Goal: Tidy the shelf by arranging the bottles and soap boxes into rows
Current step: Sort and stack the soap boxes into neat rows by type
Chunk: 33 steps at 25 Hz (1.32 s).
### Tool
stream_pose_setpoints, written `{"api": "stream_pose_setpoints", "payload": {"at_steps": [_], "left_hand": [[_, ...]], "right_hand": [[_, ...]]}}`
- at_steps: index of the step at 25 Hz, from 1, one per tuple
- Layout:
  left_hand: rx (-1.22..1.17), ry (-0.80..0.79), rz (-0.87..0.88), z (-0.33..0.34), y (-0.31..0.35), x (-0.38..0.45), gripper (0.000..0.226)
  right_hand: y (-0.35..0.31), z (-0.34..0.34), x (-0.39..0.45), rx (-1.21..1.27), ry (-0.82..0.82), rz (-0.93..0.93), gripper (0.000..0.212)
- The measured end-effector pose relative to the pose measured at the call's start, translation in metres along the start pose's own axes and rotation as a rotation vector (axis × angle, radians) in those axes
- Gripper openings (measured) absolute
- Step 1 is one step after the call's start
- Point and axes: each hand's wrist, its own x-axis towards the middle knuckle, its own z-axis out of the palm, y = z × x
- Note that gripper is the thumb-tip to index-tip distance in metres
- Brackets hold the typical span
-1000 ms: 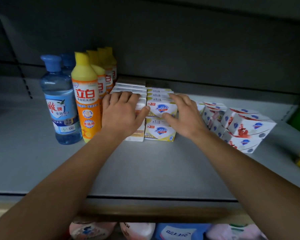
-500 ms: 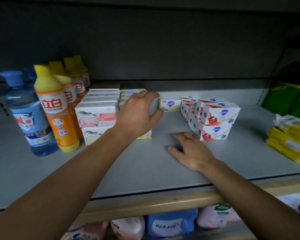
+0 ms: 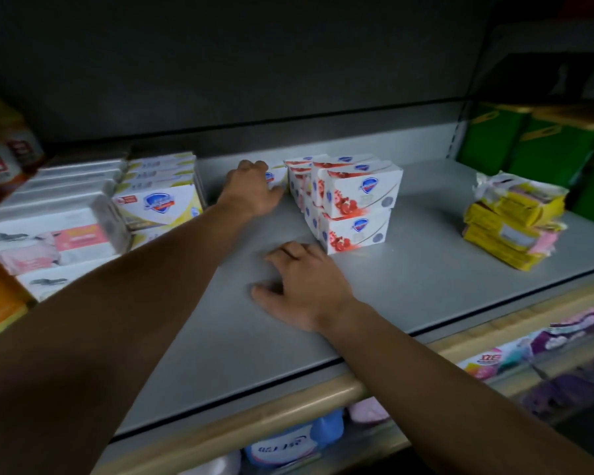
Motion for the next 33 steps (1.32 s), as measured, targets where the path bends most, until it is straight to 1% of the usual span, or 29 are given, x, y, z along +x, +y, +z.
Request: {"api": "stream_pose_setpoints", "payload": {"at_steps": [5,8,11,13,15,18,20,24,27,28,30,32,33], "left_hand": [[0.107,-0.04,-0.079,0.028,-0.009,0.035,0.066],[0.19,-0.023,-0.149,0.032,-0.007,0.04,0.065],[0.202,0.002,-0.182,0.03,-0.007,0.04,0.066],[0.142,0.024,-0.196,0.029,-0.01,0.039,0.068],[0.075,0.048,-0.216,0.027,-0.009,0.036,0.066],[0.024,0.133,-0.202,0.015,-0.001,0.024,0.052],[-0.06,0.186,-0.184,-0.001,0.007,0.011,0.044],[-0.214,0.312,-0.105,-0.035,0.022,-0.033,0.039],[-0.309,0.416,-0.015,-0.063,0.023,-0.078,0.034],[-0.347,0.437,0.006,-0.072,0.021,-0.094,0.032],[-0.461,0.454,0.007,-0.088,0.012,-0.125,0.031],[-0.622,0.428,-0.052,-0.098,-0.001,-0.15,0.032],[-0.716,0.396,-0.1,-0.102,-0.009,-0.163,0.032]], "right_hand": [[0.004,0.002,0.001,-0.01,-0.009,0.003,0.066],[0.004,0.003,0.002,-0.003,0.002,0.015,0.065],[0.003,0.003,0.002,0.003,0.009,0.015,0.063],[0.003,0.003,0.002,0.004,0.004,0.011,0.063],[0.004,0.003,0.002,0.004,0.002,0.017,0.063],[0.004,0.003,0.002,0.004,-0.01,0.027,0.062],[0.003,0.002,0.002,0.013,-0.018,0.034,0.061],[0.003,-0.002,0.002,0.02,-0.042,0.057,0.061],[0.0,-0.009,0.002,0.043,-0.061,0.076,0.061],[-0.001,-0.013,0.0,0.101,-0.058,0.088,0.062],[-0.004,-0.022,-0.003,0.342,-0.01,0.105,0.07],[-0.009,-0.031,-0.008,0.605,0.089,0.081,0.086],[-0.015,-0.037,-0.011,0.686,0.143,0.038,0.096]]}}
